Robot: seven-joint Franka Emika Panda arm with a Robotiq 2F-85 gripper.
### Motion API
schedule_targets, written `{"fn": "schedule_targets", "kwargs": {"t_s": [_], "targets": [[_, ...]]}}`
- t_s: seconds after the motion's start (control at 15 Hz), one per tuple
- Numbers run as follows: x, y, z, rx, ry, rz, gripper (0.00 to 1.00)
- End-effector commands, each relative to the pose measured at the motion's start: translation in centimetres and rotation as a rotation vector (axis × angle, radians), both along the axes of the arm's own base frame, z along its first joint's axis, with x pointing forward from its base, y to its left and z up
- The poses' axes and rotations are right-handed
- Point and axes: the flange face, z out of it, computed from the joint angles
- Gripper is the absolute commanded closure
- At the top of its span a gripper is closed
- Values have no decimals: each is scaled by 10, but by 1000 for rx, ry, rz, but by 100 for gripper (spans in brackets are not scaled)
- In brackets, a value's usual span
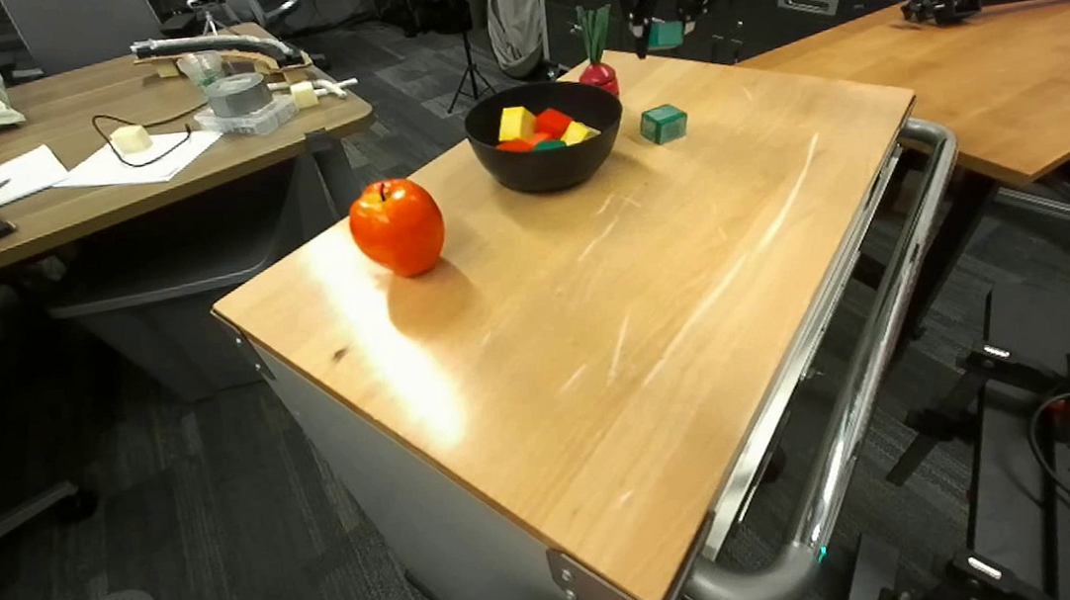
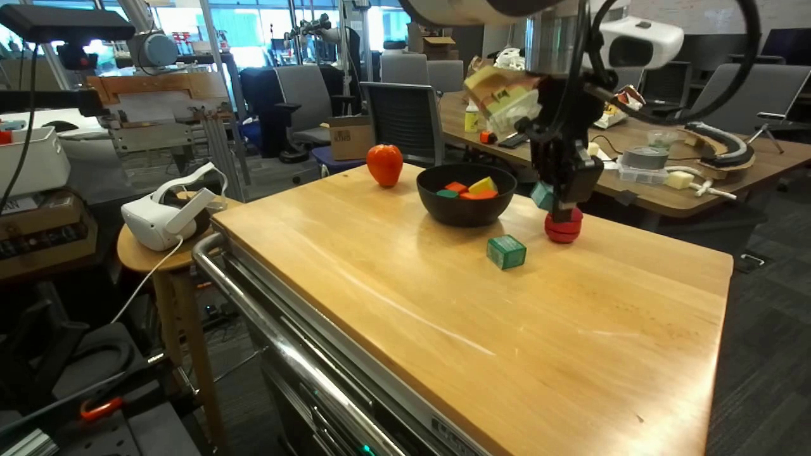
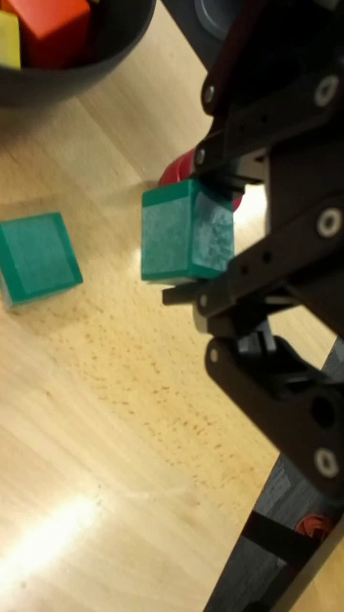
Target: Take most of the objects from the bowl one at a time and put them on the table, then move the apple to the right, then take the block from the bowl and put it on the table
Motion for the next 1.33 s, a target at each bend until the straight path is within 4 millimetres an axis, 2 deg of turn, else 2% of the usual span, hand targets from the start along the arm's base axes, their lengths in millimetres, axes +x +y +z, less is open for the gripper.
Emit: {"fn": "schedule_targets", "kwargs": {"t_s": [0.0, 0.13, 0.2, 0.27, 0.33, 0.47, 0.67, 0.87, 1.0, 1.13, 1.27], "targets": [[-1, -4, -28, -85, -29, -62, 85], [-4, -9, -40, -102, -35, -93, 85], [-5, -10, -44, -111, -35, -99, 77], [-6, -11, -46, -115, -40, -106, 35], [-8, -11, -46, -118, -41, -104, 34], [-11, -9, -40, -108, -53, -92, 21], [-18, -2, -16, -101, -84, -53, 0], [-17, 19, 23, -115, -147, 38, 0], [-13, 43, 52, -116, -193, 138, 0], [-1, 77, 73, -86, -222, 240, 0], [16, 116, 81, -43, -241, 342, 0]]}}
